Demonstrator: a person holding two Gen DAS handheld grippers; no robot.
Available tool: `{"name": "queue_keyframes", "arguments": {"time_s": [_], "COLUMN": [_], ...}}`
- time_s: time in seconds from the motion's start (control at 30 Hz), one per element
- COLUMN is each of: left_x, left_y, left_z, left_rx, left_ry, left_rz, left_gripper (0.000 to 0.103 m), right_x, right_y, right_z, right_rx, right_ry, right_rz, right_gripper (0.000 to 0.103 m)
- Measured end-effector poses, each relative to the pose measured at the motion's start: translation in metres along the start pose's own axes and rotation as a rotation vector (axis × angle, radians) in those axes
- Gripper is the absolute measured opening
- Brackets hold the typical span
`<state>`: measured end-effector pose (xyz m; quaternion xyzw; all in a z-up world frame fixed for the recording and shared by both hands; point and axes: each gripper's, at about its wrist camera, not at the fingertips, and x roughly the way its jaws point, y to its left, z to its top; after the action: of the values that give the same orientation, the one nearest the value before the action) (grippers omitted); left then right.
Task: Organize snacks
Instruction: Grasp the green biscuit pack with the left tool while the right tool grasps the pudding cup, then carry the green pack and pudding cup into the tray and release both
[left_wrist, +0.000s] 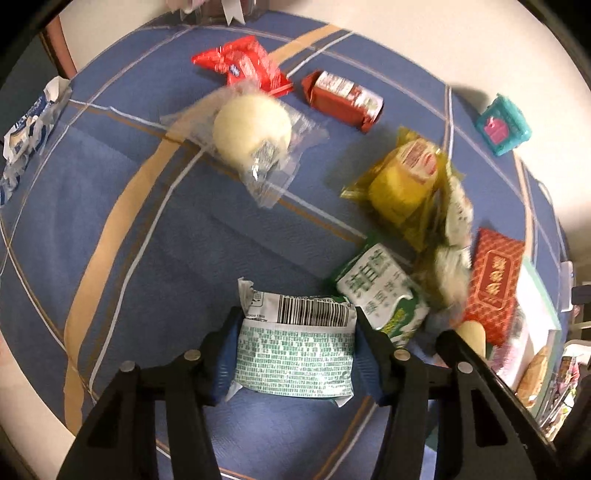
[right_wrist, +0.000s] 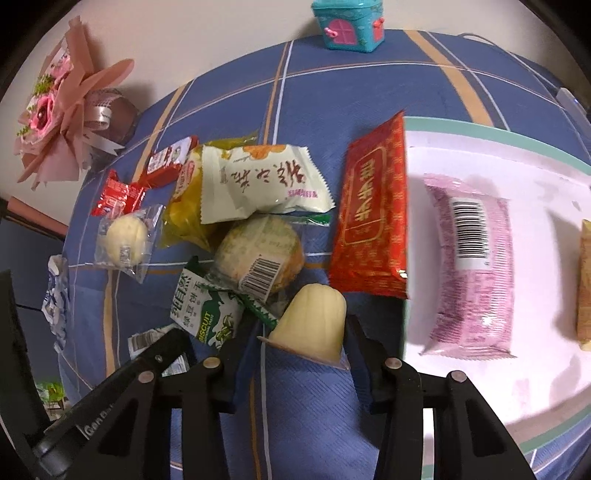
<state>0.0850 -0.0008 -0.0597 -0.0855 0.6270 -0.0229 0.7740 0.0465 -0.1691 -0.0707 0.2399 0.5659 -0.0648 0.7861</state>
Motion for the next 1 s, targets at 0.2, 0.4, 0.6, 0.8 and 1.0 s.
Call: {"name": "queue_keyframes", "arguments": {"time_s": [0.2, 0.4, 0.6, 0.8, 1.0], "left_x": [-0.028, -0.047, -0.054, -0.053, -0.057], "left_y": [-0.004, -0.003, -0.015, -0.057, -0.11], "left_z": [0.004, 0.007, -0.001, -0.016, -0.036], "left_rx": [-0.006, -0.004, 0.008, 0.089, 0.224], "left_ry": [-0.075, -0.122, -0.137, -0.143, -0.144], "left_rz": [-0.026, -0.048, -0.061, -0.087, -0.114], "left_gripper": [0.058, 0.058, 0.058, 0.058, 0.058], "right_x": [-0.029, -0.06, -0.077, -0.096, -0.121], "right_y": [-0.005, -0.008, -0.033, -0.09, -0.16], "right_z": [0.003, 0.005, 0.006, 0.007, 0.005], "right_rx": [0.019, 0.023, 0.09, 0.226, 0.376], "right_ry": [-0.046, -0.107, -0.125, -0.162, -0.203], "right_rz": [0.031, 0.027, 0.002, -0.058, -0.124], "right_gripper": [0.047, 0.047, 0.047, 0.047, 0.047]}}
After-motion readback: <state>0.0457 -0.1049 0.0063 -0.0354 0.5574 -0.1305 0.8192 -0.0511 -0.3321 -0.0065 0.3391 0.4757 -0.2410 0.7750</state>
